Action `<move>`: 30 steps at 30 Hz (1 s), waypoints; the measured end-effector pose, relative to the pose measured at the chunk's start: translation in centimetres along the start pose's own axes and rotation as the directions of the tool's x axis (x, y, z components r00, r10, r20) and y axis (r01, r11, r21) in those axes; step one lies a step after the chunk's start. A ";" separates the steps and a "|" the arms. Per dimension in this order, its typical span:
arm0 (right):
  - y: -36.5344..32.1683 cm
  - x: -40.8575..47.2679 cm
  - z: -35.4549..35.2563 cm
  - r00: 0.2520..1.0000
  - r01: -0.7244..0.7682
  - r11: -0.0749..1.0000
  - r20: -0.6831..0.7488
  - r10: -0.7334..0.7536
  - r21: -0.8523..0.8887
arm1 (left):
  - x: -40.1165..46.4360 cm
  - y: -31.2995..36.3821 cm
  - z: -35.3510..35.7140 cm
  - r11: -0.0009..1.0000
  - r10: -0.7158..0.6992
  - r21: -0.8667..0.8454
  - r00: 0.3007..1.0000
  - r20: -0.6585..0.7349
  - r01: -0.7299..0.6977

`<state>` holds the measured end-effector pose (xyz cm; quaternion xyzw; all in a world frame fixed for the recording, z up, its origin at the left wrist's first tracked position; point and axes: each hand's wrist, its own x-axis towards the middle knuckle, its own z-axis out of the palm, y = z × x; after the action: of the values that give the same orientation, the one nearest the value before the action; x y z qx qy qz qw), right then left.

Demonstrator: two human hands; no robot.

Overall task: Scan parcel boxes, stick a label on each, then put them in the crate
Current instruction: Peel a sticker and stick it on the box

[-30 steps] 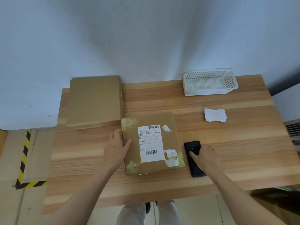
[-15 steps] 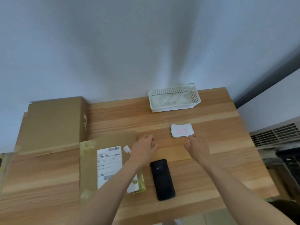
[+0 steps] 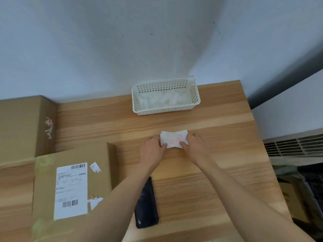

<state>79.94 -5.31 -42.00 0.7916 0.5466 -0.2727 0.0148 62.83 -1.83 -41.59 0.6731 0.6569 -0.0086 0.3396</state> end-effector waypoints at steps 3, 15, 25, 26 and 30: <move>0.2 0.3 0.1 0.999 -0.053 0.986 0.014 0.051 0.157 | 0.4 0.0 0.8 0.985 -0.103 -0.144 0.994 -0.048 0.095; 0.7 0.4 1.0 0.975 -0.200 0.810 0.028 0.222 0.552 | 0.8 -0.9 2.0 0.921 -0.151 -0.361 0.988 0.021 0.148; 0.2 -0.4 -1.0 0.987 -0.134 0.855 -0.006 0.158 0.501 | -0.7 -0.4 -2.0 0.995 -0.009 -0.104 0.999 -0.035 0.005; 0.2 -0.4 -1.3 0.989 -0.123 0.853 -0.009 0.148 0.507 | -0.9 -0.4 -2.7 0.997 0.006 -0.081 0.998 -0.055 -0.010; -0.4 -1.1 -3.8 0.995 -0.083 0.847 -0.006 0.101 0.525 | -1.8 -0.1 -6.1 0.996 0.086 -0.011 0.993 -0.078 -0.088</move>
<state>80.91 -4.91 -38.15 0.7954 0.4131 -0.3971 -0.1975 59.84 -0.57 -36.12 0.6985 0.6397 0.0371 0.3186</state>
